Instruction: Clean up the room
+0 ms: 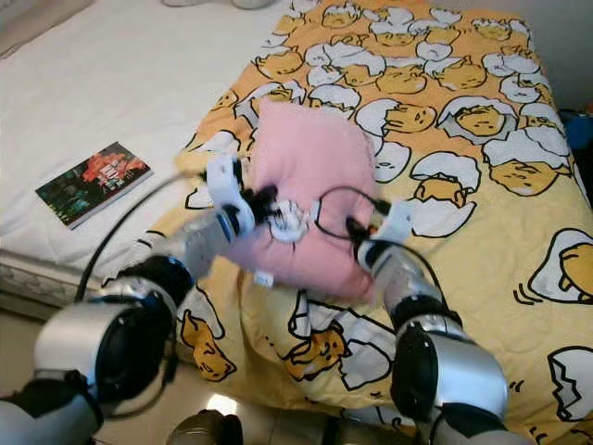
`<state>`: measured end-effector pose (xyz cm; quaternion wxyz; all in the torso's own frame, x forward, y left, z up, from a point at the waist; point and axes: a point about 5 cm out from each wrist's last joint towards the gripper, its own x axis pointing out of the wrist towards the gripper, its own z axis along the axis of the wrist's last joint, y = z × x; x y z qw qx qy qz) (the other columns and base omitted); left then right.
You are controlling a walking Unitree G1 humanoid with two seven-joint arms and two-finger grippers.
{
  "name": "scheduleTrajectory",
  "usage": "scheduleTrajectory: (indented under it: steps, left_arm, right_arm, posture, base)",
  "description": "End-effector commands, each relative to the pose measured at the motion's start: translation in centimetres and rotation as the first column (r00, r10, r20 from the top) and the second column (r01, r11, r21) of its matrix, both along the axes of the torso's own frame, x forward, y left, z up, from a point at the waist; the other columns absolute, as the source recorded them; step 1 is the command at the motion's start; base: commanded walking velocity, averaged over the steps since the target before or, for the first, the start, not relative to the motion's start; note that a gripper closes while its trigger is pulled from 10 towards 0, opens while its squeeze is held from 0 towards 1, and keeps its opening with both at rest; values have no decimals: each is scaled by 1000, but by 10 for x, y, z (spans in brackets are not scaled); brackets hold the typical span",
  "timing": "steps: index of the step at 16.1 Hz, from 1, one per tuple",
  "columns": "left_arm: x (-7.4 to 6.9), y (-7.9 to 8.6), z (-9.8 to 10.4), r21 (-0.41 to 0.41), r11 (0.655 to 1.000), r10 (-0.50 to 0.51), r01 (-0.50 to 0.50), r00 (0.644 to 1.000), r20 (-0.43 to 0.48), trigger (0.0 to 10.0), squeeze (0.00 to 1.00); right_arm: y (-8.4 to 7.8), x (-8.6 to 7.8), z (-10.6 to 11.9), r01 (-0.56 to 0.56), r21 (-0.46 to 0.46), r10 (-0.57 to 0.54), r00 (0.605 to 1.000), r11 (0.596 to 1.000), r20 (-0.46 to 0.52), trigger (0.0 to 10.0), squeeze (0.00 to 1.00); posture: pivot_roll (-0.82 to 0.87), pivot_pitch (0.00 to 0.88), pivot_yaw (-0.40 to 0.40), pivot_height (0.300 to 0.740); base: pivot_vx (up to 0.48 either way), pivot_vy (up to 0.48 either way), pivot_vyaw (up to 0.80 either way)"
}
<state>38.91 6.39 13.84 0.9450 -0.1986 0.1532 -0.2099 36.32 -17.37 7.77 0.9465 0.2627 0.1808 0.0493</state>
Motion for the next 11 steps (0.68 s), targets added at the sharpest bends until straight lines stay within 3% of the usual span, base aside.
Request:
scheduleTrajectory:
  steps: [1,2,7,8,9,10,11]
  left_arm:
    - [6,0,17,20,1000,-26,24,997,74,0,0]
    - [16,6,49,57,998,-50,40,980,192,0,0]
    - [29,13,124,88,995,-77,43,900,429,0,0]
    - [29,14,137,106,993,-90,45,876,474,0,0]
    - [29,16,144,193,981,-110,8,843,527,0,0]
    - [29,16,144,216,976,-108,-12,837,537,0,0]
    - [30,19,133,265,963,-99,-48,851,516,10000,0]
  right_arm:
    - [2,9,16,3,-7,-2,998,1000,69,0,0]
    - [3,21,44,4,-6,-3,980,1000,199,0,0]
    - [5,35,104,36,-21,-23,894,999,447,0,0]
    - [3,33,117,60,-25,-39,860,998,508,0,0]
    - [0,29,123,106,-62,-56,840,992,540,0,0]
    - [0,28,123,117,-76,-57,839,990,541,0,0]
    - [0,23,117,155,-127,-61,835,980,547,4471,0]
  posture:
    - [34,0,30,740]
    - [13,0,52,740]
    - [-7,0,71,740]
    - [-11,0,75,740]
    - [-14,0,77,740]
    - [-14,0,77,740]
    - [-16,0,77,740]
  base:
    - [0,0,0]
    - [0,0,0]
    - [0,0,0]
    - [0,0,0]
    - [0,0,0]
    - [0,0,0]
    - [0,0,0]
